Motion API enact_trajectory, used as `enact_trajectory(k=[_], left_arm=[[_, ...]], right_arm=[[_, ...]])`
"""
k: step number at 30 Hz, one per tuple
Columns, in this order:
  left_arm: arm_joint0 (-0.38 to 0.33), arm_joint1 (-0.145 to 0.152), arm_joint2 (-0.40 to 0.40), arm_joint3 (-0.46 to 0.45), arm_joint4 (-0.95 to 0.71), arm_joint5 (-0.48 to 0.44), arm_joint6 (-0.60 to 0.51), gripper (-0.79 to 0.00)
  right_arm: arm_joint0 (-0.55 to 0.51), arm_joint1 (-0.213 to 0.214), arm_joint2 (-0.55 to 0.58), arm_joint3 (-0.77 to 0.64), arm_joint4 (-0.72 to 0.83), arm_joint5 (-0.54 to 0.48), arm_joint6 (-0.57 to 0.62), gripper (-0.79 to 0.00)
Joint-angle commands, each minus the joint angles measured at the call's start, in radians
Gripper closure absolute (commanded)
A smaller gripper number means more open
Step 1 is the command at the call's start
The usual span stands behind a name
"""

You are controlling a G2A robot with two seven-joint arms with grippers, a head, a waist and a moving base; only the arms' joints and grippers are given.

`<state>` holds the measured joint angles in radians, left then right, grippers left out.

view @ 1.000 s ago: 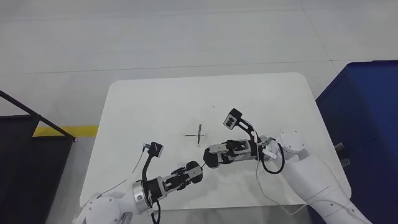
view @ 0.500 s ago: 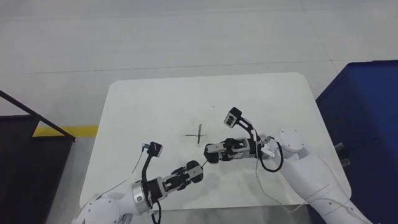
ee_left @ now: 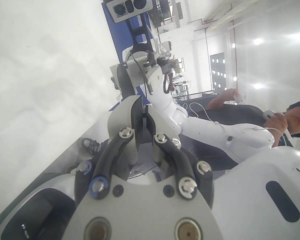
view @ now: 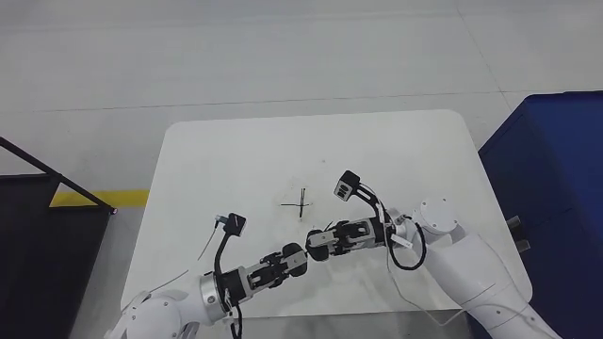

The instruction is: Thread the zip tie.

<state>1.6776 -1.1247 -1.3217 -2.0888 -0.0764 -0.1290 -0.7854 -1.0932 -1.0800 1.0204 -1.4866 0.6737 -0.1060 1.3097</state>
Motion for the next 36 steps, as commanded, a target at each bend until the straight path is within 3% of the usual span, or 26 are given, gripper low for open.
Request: enact_trajectory(k=[1,4,16,33,34,35,36], left_arm=[[-0.001,0.001,0.000,0.001,0.002,0.002,-0.003,0.000],[0.000,0.004,-0.003,0.003,0.001,0.005,-0.004,0.000],[0.009,0.012,-0.006,-0.013,0.001,0.003,-0.004,0.000],[0.021,0.023,-0.003,-0.024,-0.003,-0.031,-0.001,0.000],[0.021,0.023,-0.002,-0.025,-0.001,-0.031,0.000,-0.496],[0.021,0.024,-0.003,-0.027,0.006,-0.031,0.000,-0.785],[0.022,0.025,-0.002,-0.030,0.011,-0.032,0.002,-0.785]], right_arm=[[-0.002,0.001,0.006,-0.003,-0.001,-0.002,0.000,-0.120],[-0.006,0.003,0.016,-0.010,0.003,-0.001,0.003,-0.068],[-0.014,0.003,0.019,-0.026,-0.011,0.011,-0.006,0.000],[-0.023,0.003,0.017,-0.024,-0.019,0.011,0.009,0.000],[-0.023,0.003,0.017,-0.024,-0.018,0.011,0.010,0.000],[-0.024,0.003,0.017,-0.025,-0.016,0.009,0.013,0.000],[-0.025,0.003,0.018,-0.025,-0.014,0.008,0.015,0.000]])
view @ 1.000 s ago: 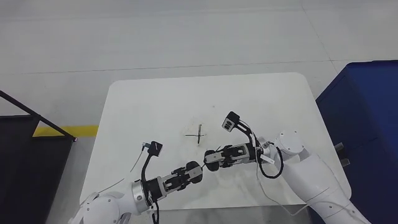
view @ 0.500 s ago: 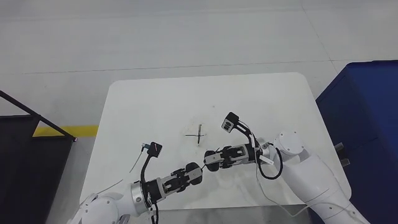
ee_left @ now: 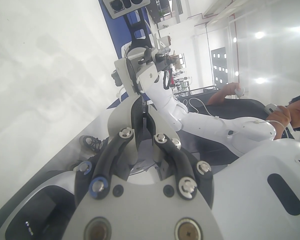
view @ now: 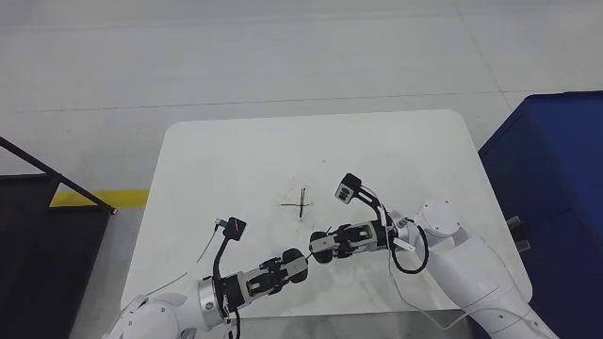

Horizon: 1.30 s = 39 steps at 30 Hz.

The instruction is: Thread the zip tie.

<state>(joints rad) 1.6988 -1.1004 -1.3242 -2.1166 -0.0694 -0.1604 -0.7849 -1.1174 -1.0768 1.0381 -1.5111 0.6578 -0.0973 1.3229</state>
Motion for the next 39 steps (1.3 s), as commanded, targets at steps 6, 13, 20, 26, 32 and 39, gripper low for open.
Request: enact_trajectory(k=[6,13,20,26,32,39], left_arm=[[0.003,0.005,-0.056,0.012,-0.062,-0.002,0.035,-0.785],[0.013,0.009,-0.112,0.048,-0.137,-0.033,0.031,-0.785],[-0.002,0.006,-0.094,0.072,-0.156,0.036,0.061,-0.785],[-0.083,-0.005,-0.007,0.144,-0.125,0.173,0.153,-0.785],[-0.090,-0.009,0.059,0.137,-0.055,0.163,0.177,-0.785],[-0.090,-0.009,0.059,0.137,-0.055,0.163,0.177,-0.785]], right_arm=[[-0.014,0.006,0.053,-0.013,0.057,-0.036,0.007,0.000],[-0.045,0.016,0.093,-0.029,0.054,0.006,-0.021,0.000],[-0.045,0.006,0.094,-0.133,0.089,-0.111,-0.071,0.000],[-0.018,-0.010,0.066,-0.310,0.120,-0.201,-0.110,0.000],[-0.007,-0.027,0.024,-0.431,-0.006,-0.306,-0.246,0.000],[-0.008,-0.028,0.020,-0.436,-0.022,-0.313,-0.254,0.000]])
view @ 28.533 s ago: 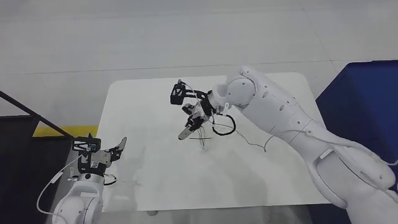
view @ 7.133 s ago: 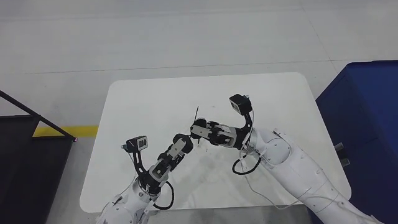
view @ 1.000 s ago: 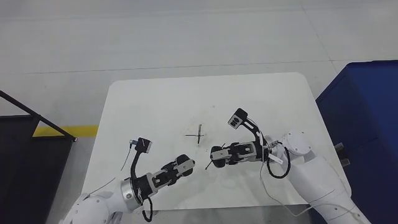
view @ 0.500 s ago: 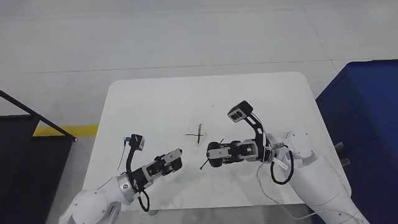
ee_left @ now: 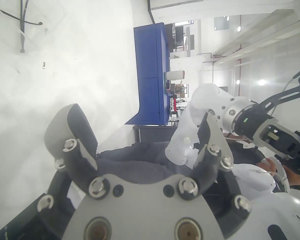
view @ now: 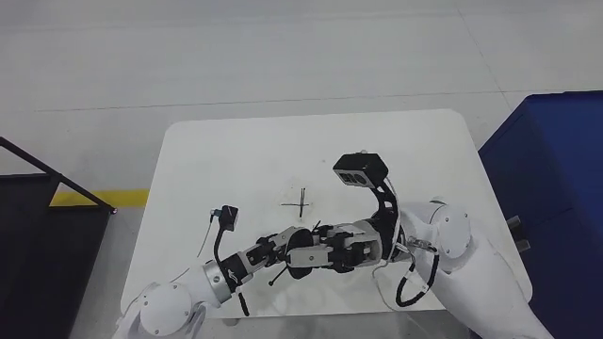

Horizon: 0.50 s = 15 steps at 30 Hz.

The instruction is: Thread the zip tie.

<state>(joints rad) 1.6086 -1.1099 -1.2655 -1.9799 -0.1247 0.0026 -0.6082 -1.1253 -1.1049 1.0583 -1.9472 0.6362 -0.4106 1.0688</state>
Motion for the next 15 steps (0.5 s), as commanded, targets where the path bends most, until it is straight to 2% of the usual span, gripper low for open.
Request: enact_trajectory(k=[1,4,8,11,15], left_arm=[[0.000,0.000,0.000,0.000,0.000,0.000,0.000,-0.785],[0.000,0.000,0.000,0.000,0.000,0.000,0.000,-0.785],[0.000,0.000,0.000,0.000,0.000,0.000,0.000,-0.785],[0.000,0.000,0.000,0.000,0.000,0.000,0.000,-0.785],[0.000,0.000,0.000,0.000,0.000,0.000,0.000,-0.785]], right_arm=[[0.000,0.000,0.000,0.000,0.000,0.000,0.000,0.000],[-0.006,-0.001,-0.001,-0.004,0.003,-0.001,-0.017,0.000],[-0.006,-0.017,0.023,-0.101,0.019,-0.133,-0.207,0.000],[0.025,-0.029,0.045,-0.168,-0.038,-0.168,-0.337,0.000],[0.091,-0.047,0.023,-0.233,-0.147,-0.143,-0.469,0.000]])
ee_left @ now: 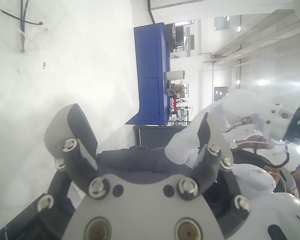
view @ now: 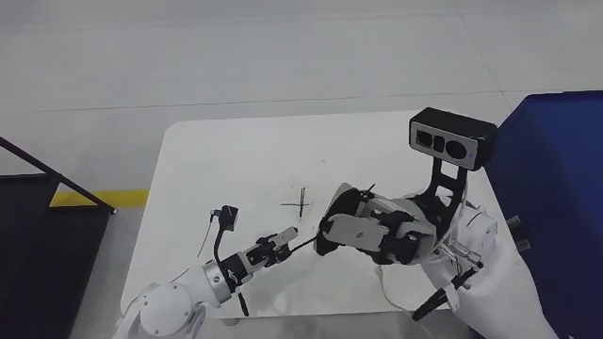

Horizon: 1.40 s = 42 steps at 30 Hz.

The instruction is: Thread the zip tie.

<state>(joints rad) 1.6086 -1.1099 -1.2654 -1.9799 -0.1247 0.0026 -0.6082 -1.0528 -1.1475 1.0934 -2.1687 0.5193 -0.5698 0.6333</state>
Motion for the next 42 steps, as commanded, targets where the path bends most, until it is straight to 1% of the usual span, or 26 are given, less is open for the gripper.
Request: enact_trajectory(k=[1,5,9,10,11,13,17,19,25,27,28,29,38,39,40,42], left_arm=[[0.000,0.000,0.000,0.000,0.000,0.000,0.000,-0.785],[0.000,0.000,0.000,0.000,0.000,0.000,0.000,-0.785],[0.000,0.000,0.000,0.000,0.000,0.000,0.000,-0.785],[0.000,0.000,0.000,0.000,0.000,0.000,0.000,-0.785],[0.000,0.000,0.000,0.000,0.000,0.000,0.000,-0.785],[0.000,0.000,0.000,0.000,0.000,0.000,0.000,-0.785],[0.000,0.000,0.000,0.000,0.000,0.000,0.000,-0.785],[0.000,0.000,0.000,0.000,0.000,0.000,0.000,-0.785],[0.000,0.000,0.000,0.000,0.000,0.000,0.000,-0.785],[0.000,0.000,0.000,0.000,0.000,0.000,0.000,-0.785],[0.000,0.000,0.000,0.000,0.000,0.000,0.000,-0.785],[0.000,0.000,0.000,0.000,0.000,0.000,0.000,-0.785],[0.000,0.000,0.000,0.000,0.000,0.000,0.000,-0.785],[0.000,0.000,0.000,0.000,0.000,0.000,0.000,-0.785],[0.000,0.000,0.000,0.000,0.000,0.000,0.000,-0.785],[0.000,0.000,0.000,0.000,0.000,0.000,0.000,-0.785]], right_arm=[[0.036,-0.009,-0.028,-0.025,-0.052,0.029,-0.052,0.000],[0.082,-0.026,-0.072,-0.023,-0.126,0.017,-0.110,0.000],[0.078,-0.035,-0.092,0.000,-0.175,-0.014,-0.138,0.000],[0.070,-0.037,-0.096,0.003,-0.171,-0.021,-0.146,0.000],[0.056,-0.039,-0.112,0.004,-0.134,-0.021,-0.150,0.000],[0.038,-0.042,-0.141,0.011,-0.015,-0.013,-0.135,0.000],[0.012,-0.038,-0.130,0.018,0.167,0.097,-0.084,0.000],[-0.004,-0.036,-0.113,0.006,0.233,0.163,-0.072,0.000],[-0.043,-0.027,-0.072,-0.065,0.317,0.357,-0.035,0.000],[-0.051,-0.027,-0.087,-0.091,0.398,0.422,0.022,0.000],[-0.053,-0.029,-0.095,-0.098,0.455,0.438,0.056,0.000],[-0.054,-0.030,-0.096,-0.096,0.485,0.440,0.065,0.000],[-0.054,-0.030,-0.096,-0.096,0.485,0.440,0.065,0.000],[-0.051,-0.031,-0.082,-0.105,0.449,0.409,0.057,0.000],[-0.044,-0.031,-0.062,-0.106,0.376,0.368,0.051,0.000],[-0.031,-0.035,-0.017,-0.120,0.269,0.236,0.029,0.000]])
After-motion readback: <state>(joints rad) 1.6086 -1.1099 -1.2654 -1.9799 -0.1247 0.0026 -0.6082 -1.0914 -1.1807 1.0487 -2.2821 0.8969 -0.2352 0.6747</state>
